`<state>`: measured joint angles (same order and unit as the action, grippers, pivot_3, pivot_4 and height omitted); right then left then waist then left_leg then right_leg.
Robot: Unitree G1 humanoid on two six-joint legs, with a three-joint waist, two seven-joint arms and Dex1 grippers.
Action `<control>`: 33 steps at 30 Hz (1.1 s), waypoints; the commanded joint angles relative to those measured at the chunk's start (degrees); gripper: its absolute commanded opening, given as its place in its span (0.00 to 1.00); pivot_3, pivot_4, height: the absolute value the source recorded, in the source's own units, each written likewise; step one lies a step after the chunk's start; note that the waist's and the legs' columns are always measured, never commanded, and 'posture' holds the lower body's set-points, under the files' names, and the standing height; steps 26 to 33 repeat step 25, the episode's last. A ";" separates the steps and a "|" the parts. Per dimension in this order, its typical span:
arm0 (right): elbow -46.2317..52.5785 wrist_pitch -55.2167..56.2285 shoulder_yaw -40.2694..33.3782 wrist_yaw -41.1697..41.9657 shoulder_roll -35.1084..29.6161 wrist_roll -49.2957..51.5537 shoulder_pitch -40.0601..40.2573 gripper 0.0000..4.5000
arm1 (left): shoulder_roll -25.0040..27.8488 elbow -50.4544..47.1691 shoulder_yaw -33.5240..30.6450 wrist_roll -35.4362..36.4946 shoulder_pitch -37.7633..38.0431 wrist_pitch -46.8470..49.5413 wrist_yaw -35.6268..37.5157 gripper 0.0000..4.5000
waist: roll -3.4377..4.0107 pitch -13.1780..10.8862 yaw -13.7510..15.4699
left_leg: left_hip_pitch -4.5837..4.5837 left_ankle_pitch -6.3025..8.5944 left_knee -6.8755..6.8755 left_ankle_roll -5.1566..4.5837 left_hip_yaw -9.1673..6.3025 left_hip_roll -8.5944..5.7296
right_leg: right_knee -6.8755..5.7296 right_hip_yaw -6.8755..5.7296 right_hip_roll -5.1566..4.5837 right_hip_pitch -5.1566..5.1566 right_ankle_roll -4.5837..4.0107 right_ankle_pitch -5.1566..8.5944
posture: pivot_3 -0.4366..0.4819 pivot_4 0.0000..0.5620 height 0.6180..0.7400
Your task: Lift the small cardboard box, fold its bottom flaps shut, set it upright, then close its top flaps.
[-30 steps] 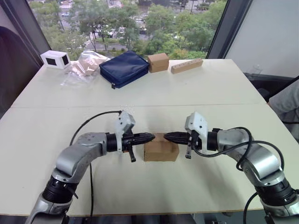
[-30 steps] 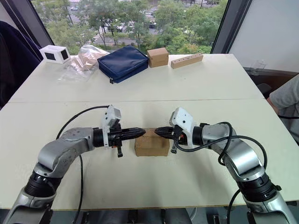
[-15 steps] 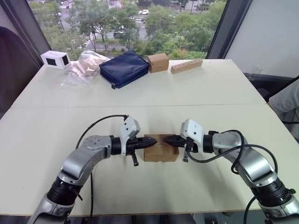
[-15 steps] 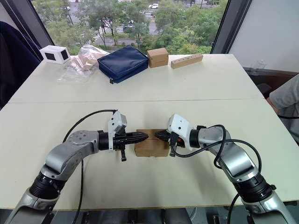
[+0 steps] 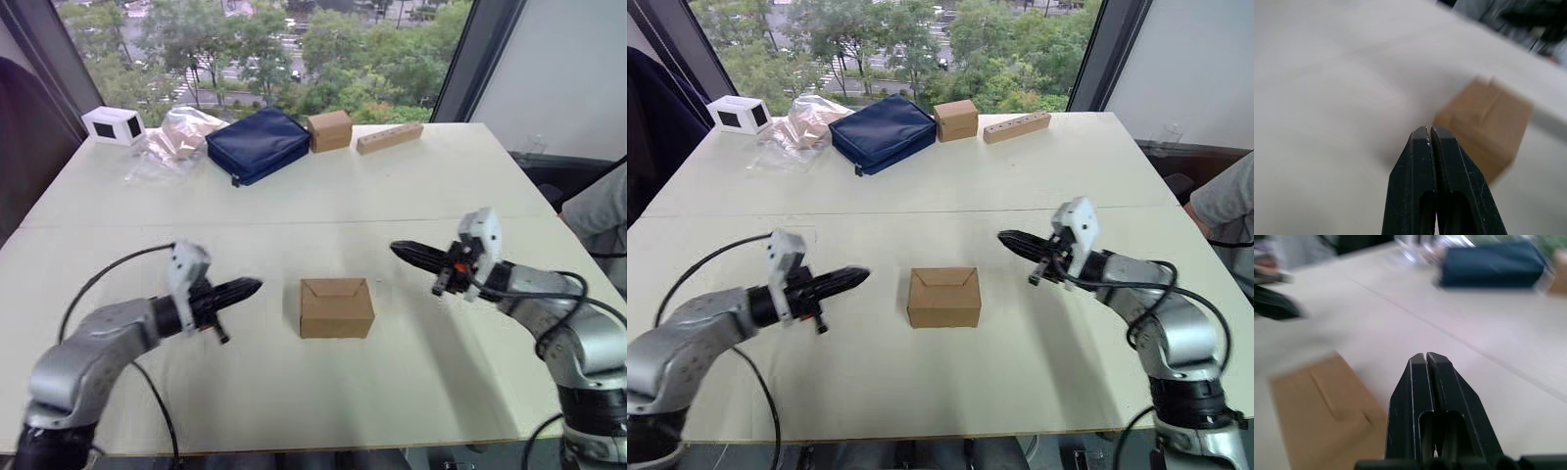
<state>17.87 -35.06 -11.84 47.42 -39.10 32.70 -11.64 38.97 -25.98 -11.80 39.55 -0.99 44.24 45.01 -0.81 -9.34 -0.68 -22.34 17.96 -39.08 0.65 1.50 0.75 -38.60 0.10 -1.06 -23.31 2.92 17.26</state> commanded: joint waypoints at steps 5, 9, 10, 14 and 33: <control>7.44 -8.59 -2.87 4.92 -9.36 4.24 15.54 0.00 | 4.81 -8.01 -1.21 -4.40 15.51 -5.84 2.86 0.01 | 0.08 0.03 0.10 | 0.00 0.01 0.06 0.00 -0.01 0.01 | 0.27 0.00 -0.06 0.10 -0.02 0.01 | 0.48 0.27 1.00; 5.64 -8.00 -2.40 5.61 -11.41 3.09 18.03 0.00 | 3.46 -9.52 -1.65 -2.87 20.16 -5.73 2.25 0.01 | 0.23 0.12 0.01 | 0.04 0.01 0.05 0.00 0.01 0.01 | 0.38 -0.02 -0.11 0.21 -0.08 0.04 | 0.48 0.27 1.00; 5.51 -7.99 -2.42 5.75 -11.58 3.22 18.16 0.00 | 3.33 -9.75 -1.68 -2.68 20.51 -5.70 2.15 0.01 | 0.23 0.12 0.00 | 0.03 0.02 0.07 -0.01 0.02 0.02 | 0.40 -0.02 -0.11 0.20 -0.06 0.03 | 0.48 0.27 1.00; 4.44 -6.28 -1.06 6.32 -11.95 1.64 18.06 0.00 | 2.43 -9.85 -2.04 -1.81 21.98 -5.64 2.17 0.01 | 0.27 0.14 0.07 | 0.03 0.02 0.11 -0.01 0.02 0.02 | 0.41 -0.06 -0.11 0.19 -0.05 0.02 | 0.48 0.27 1.00; 7.28 -4.09 0.37 3.99 -9.18 -0.28 19.48 0.00 | 2.93 -9.39 -3.06 -0.71 23.19 -4.75 1.46 0.01 | 0.26 0.14 0.11 | 0.01 0.03 0.11 -0.02 0.02 0.03 | 0.45 -0.08 -0.11 0.20 -0.04 0.02 | 0.48 0.27 1.00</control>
